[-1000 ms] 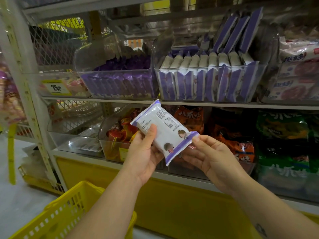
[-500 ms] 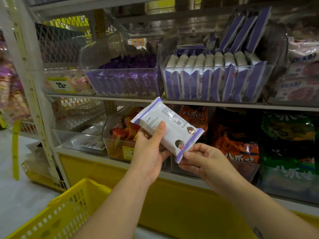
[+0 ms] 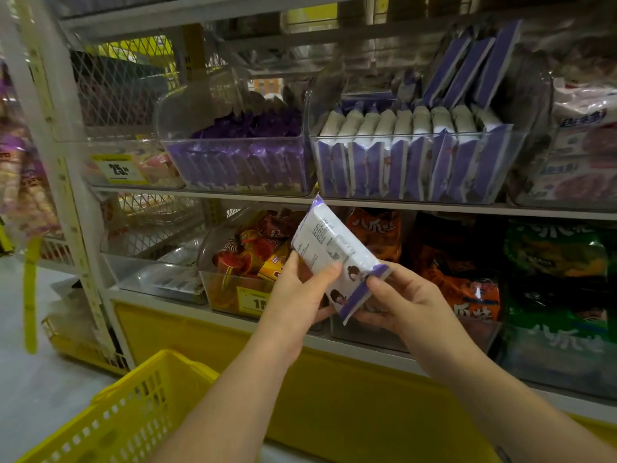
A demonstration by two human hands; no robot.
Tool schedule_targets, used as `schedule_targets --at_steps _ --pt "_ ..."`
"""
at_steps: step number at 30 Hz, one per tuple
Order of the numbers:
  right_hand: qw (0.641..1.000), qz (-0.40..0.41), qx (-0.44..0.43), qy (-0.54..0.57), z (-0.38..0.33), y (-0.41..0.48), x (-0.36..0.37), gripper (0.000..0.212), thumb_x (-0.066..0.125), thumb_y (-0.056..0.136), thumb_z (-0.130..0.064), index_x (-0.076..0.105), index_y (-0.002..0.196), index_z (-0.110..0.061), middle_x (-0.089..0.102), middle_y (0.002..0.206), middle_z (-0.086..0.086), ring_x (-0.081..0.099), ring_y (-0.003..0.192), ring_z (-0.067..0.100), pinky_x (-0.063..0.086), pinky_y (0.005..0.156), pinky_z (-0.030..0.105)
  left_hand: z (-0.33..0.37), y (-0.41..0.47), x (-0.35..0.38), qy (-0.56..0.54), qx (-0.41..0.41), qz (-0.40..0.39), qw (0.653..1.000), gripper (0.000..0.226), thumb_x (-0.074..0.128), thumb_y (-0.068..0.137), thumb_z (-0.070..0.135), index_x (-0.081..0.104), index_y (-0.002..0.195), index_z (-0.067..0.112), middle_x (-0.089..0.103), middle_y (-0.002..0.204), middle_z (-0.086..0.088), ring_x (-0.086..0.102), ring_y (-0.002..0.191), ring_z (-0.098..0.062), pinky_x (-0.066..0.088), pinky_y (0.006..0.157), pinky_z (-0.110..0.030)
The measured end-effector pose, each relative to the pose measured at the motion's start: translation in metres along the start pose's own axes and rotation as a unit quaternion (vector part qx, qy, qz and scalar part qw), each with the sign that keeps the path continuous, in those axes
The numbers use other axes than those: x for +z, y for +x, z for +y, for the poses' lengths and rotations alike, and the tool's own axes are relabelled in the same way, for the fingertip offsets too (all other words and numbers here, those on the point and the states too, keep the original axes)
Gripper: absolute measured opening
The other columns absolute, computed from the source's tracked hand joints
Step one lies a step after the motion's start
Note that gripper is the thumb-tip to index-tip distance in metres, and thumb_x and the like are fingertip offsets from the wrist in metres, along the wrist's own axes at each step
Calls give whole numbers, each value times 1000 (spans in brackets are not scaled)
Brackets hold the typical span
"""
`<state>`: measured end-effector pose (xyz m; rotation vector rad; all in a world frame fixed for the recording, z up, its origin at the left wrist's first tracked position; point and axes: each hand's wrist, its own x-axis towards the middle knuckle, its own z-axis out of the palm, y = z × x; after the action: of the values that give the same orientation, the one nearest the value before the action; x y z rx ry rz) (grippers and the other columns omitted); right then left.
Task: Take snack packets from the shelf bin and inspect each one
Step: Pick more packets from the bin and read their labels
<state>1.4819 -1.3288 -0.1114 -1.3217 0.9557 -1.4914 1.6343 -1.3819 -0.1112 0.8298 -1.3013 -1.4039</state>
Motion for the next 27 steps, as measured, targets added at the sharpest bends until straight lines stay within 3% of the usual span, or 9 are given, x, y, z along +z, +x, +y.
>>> schedule_targets --at_steps 4,7,11,16,18,24,27 --pt "996 3 -31 -87 3 -1 1 25 58 91 -20 69 105 -39 73 105 -13 69 98 8 57 74 22 0 1 1 -18 -18 -24 999 56 65 90 15 45 138 34 67 118 3 67 105 -15 60 76 -37" --pt "992 -6 -46 -116 2 -2 1 24 60 84 -29 68 103 -40 73 102 -16 69 96 5 57 73 20 0 2 0 -33 -26 -18 999 81 67 85 3 29 148 38 63 124 -2 65 110 -20 59 82 -44" --pt "986 -13 -50 -160 2 -1 1 23 61 89 -22 69 105 -36 73 103 -15 69 97 7 58 81 27 -2 5 -1 -59 -23 20 998 94 67 82 -6 24 148 44 60 125 -8 65 109 -27 60 79 -47" --pt "989 -9 -45 -141 1 0 -2 23 58 92 -18 70 104 -33 74 104 -13 70 97 9 58 79 26 -2 6 -5 -132 -29 33 990 66 61 87 -3 37 138 33 70 113 -13 71 98 -28 60 67 -39" --pt "990 -9 -43 -131 0 0 -3 22 59 87 -26 71 104 -34 74 104 -13 70 98 10 58 78 26 -1 7 -8 -144 -31 25 989 54 62 89 4 42 134 27 75 102 -11 73 94 -27 60 68 -39" --pt "993 -29 -50 -105 -2 -3 -4 24 60 81 -31 72 101 -34 74 105 -11 70 99 10 57 77 22 1 6 -14 -143 -22 13 989 25 53 95 19 63 118 20 75 98 -7 73 89 -25 58 68 -37" --pt "993 -30 -55 -103 -3 -4 -4 24 60 81 -30 72 102 -32 74 104 -11 70 98 9 56 75 20 3 5 -14 -136 -14 11 991 23 52 96 23 63 115 20 75 91 -3 74 87 -24 58 66 -35"
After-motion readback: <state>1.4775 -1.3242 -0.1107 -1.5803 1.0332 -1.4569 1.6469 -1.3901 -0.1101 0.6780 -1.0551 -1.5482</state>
